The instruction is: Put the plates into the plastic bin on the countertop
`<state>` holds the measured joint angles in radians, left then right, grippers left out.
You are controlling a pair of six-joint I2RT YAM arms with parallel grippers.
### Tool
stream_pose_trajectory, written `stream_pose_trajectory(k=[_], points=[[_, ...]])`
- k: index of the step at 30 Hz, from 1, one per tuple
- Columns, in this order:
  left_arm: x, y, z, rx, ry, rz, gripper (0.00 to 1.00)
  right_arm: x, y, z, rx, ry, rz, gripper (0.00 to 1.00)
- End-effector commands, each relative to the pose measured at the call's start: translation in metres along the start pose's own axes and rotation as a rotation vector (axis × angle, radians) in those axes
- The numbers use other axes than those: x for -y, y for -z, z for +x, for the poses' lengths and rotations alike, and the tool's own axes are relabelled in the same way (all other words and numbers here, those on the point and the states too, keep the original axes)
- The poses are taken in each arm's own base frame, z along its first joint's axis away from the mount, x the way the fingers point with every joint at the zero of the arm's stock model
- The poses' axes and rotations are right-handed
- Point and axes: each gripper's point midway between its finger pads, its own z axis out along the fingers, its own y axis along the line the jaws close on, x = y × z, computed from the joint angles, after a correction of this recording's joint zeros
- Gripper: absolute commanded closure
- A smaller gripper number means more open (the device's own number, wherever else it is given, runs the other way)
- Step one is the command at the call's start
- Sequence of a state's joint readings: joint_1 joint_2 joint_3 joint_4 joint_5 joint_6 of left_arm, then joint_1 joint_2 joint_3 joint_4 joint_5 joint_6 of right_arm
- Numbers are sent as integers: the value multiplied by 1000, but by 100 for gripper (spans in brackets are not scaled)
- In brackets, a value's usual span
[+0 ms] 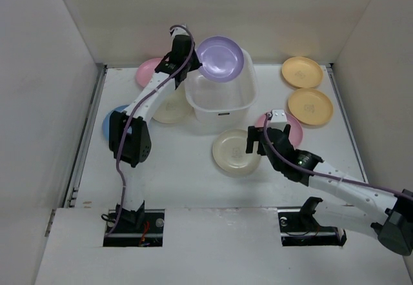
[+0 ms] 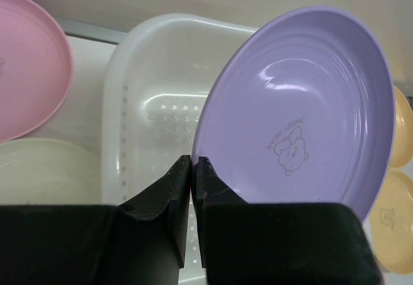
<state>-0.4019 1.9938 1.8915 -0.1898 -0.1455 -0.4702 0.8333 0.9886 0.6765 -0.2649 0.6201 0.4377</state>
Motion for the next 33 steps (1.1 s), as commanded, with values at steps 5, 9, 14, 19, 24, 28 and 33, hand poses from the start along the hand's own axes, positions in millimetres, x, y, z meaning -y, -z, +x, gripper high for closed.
stream_pose_trajectory(k=[5,9,14,19,24,28,33], points=[[22,-25,-18,32,-43,62,97,-4,-3,-19,16,-8,9,0],[15,-40,7,-22,-84,49,97,-6,-9,-15,2,2,17,0],[12,-49,41,-89,-145,40,95,-7,-10,-12,-12,-3,25,0],[7,-51,64,-142,-184,28,91,-10,-1,15,-120,-17,32,0],[7,-48,74,-153,-218,27,82,-20,12,47,-188,8,-4,0],[15,-44,73,-142,-243,37,67,-27,24,70,-246,-16,-24,0],[36,-29,55,-83,-268,70,27,-27,28,95,-304,-35,-2,0]])
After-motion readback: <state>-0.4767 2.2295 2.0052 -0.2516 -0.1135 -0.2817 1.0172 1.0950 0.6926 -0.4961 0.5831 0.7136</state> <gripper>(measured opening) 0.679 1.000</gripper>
